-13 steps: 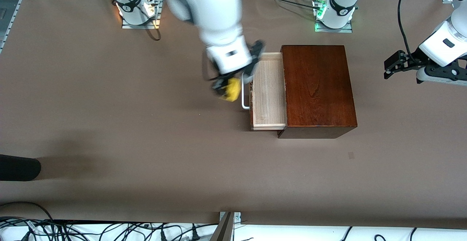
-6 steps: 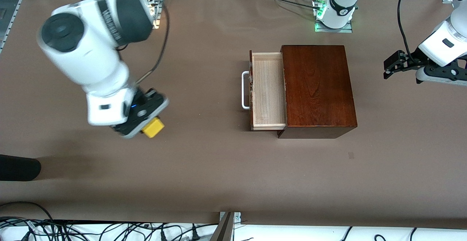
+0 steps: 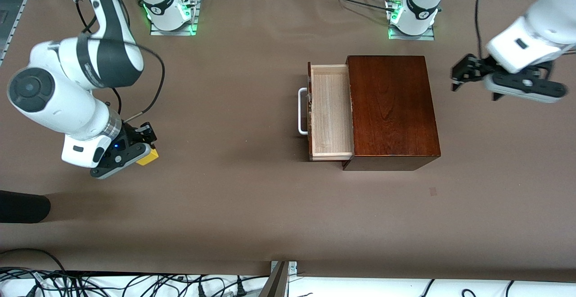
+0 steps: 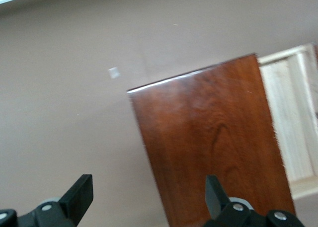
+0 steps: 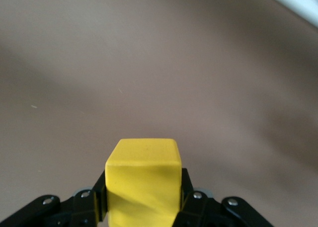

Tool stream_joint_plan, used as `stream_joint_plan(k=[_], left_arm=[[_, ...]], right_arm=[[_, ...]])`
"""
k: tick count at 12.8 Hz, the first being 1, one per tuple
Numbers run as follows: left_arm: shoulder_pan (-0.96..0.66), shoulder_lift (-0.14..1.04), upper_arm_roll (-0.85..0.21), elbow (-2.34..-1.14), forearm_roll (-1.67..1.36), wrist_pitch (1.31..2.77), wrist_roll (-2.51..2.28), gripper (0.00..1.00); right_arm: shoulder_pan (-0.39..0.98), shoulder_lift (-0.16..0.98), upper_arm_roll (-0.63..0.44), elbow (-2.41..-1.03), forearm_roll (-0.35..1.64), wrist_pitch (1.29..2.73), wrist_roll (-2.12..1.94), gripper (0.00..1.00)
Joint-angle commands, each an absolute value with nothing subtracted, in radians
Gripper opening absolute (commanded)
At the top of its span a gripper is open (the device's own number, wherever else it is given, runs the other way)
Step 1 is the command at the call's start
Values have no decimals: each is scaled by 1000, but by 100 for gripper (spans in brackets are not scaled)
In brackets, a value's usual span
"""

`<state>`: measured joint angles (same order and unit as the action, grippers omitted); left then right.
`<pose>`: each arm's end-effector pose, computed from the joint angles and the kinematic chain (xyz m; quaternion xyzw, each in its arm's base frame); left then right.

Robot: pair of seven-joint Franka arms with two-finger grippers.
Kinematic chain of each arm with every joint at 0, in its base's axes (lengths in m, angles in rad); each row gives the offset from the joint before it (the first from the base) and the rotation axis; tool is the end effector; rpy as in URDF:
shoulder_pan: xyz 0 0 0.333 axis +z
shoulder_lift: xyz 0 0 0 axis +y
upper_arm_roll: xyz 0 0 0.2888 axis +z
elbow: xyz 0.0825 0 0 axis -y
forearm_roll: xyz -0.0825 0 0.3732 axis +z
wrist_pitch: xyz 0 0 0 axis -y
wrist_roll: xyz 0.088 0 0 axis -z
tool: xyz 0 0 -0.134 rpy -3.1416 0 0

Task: Open drawer, take yellow block, close drawer
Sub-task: 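Place the cube with the right gripper while the left gripper reaches the drawer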

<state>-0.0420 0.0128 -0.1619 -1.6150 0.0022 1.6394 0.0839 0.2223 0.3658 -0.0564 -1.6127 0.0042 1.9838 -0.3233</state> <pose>0.5417 -0.1113 0.5489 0.9896 -0.1435 0.0059 0.0003 0.6349 0.1098 0.3677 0.9699 0.2432 0.0023 0.0084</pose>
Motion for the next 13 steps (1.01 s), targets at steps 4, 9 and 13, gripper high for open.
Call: stream_joint_plan(k=[4, 9, 13], left_arm=[[-67, 150, -400, -1560, -170, 1585, 145, 100], [-158, 366, -492, -1493, -183, 1751, 484, 100], [-299, 497, -488, -1490, -160, 2015, 604, 100]], right_arm=[[187, 245, -80, -2175, 25, 2406, -152, 0], [183, 328, -78, -2263, 26, 2517, 29, 0], [183, 391, -78, -2261, 26, 2559, 48, 0]])
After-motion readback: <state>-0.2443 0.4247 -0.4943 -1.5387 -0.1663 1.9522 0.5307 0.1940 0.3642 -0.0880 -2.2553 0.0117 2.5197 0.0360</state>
